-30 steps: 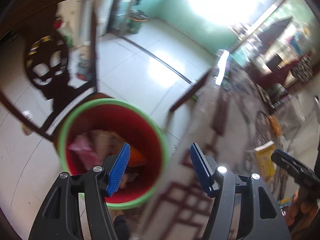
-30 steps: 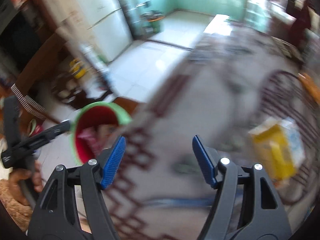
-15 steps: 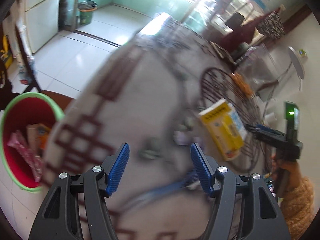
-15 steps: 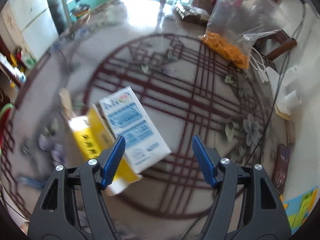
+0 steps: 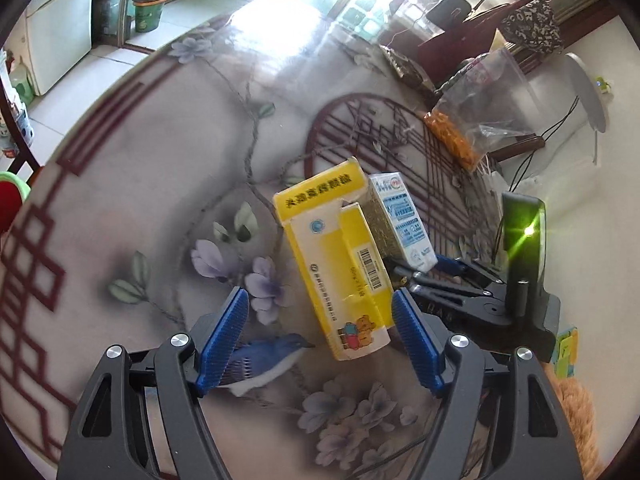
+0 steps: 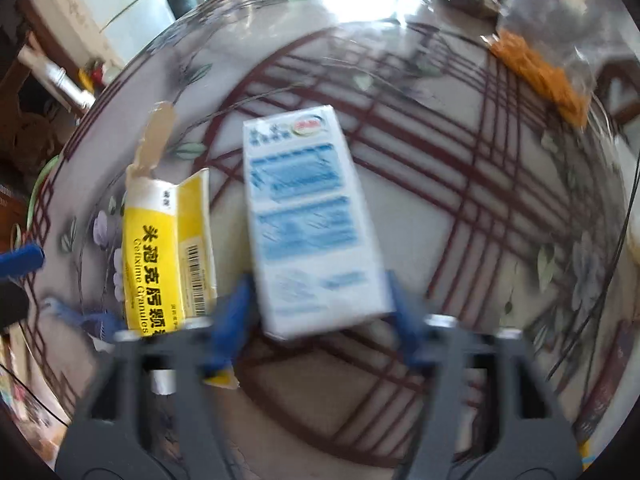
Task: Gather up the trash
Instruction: 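Grasp the yellow medicine box with the left tool while the right tool grasps the white milk carton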
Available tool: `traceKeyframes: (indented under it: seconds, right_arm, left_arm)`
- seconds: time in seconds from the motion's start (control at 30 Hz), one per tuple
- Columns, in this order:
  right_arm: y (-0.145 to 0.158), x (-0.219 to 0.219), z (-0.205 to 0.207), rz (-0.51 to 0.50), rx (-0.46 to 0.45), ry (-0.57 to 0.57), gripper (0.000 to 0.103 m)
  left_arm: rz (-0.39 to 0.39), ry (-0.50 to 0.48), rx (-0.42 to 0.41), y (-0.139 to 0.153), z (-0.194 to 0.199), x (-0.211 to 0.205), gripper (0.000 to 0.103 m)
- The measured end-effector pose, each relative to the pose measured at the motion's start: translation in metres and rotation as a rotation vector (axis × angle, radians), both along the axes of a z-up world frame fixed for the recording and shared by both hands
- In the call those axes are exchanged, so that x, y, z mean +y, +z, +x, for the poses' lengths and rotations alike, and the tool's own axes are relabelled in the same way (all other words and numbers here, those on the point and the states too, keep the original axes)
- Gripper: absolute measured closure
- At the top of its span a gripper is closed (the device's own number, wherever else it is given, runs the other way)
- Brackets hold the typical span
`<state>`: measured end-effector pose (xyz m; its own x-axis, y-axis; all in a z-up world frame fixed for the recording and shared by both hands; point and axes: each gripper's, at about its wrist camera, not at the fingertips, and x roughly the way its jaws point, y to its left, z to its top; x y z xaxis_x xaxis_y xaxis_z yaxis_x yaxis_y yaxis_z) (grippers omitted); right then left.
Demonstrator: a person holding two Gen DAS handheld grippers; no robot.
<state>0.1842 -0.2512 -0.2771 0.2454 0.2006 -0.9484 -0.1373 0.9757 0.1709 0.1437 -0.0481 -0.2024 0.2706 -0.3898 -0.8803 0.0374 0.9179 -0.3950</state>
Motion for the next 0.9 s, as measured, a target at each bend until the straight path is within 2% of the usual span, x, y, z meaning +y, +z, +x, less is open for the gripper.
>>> traceKeyframes:
  seconds: [0.2,0.3,0.37,0.47,0.5,0.53,0.57,0.63,0.77,0.83,0.9]
  right_arm:
    - [0.016,-0.032,-0.024,0.093,-0.05,-0.116,0.051]
    - [0.025,-0.05,-0.04,0.141,-0.065,-0.204,0.052]
    - [0.03,-0.052,-0.049,0.157,-0.07,-0.227,0.052]
    - [0.033,-0.057,-0.06,0.17,-0.068,-0.241,0.052]
    - [0.034,-0.056,-0.065,0.175,-0.067,-0.248,0.052]
    - [0.033,-0.058,-0.065,0.179,-0.066,-0.253,0.052]
    - [0.033,-0.06,-0.068,0.184,-0.066,-0.26,0.052]
    - [0.034,-0.06,-0.069,0.193,-0.066,-0.273,0.052]
    - [0.039,-0.057,-0.07,0.202,-0.075,-0.282,0.052]
    - [0.042,-0.053,-0.067,0.206,-0.082,-0.283,0.052]
    - [0.046,-0.047,-0.067,0.207,-0.09,-0.279,0.052]
  left_arm:
    - [-0.011,0.007,0.028,-0.015,0.009,-0.023,0.032]
    - [0.022,0.011,0.044,-0.032,0.015,-0.039,0.032]
    - [0.016,0.015,0.054,-0.039,0.018,-0.046,0.032]
    - [0.04,-0.017,0.028,-0.044,0.019,-0.058,0.036]
    - [0.046,-0.03,0.017,-0.044,0.019,-0.061,0.05]
    - [0.052,-0.049,0.013,-0.045,0.019,-0.063,0.068]
    - [0.058,-0.073,0.019,-0.047,0.019,-0.065,0.073]
    - [0.042,-0.09,0.022,-0.047,0.019,-0.063,0.075]
    - [0.032,-0.124,-0.001,-0.04,0.018,-0.06,0.09]
    - [0.034,-0.14,-0.02,-0.033,0.016,-0.056,0.101]
    - [0.03,-0.15,-0.027,-0.027,0.015,-0.05,0.103]
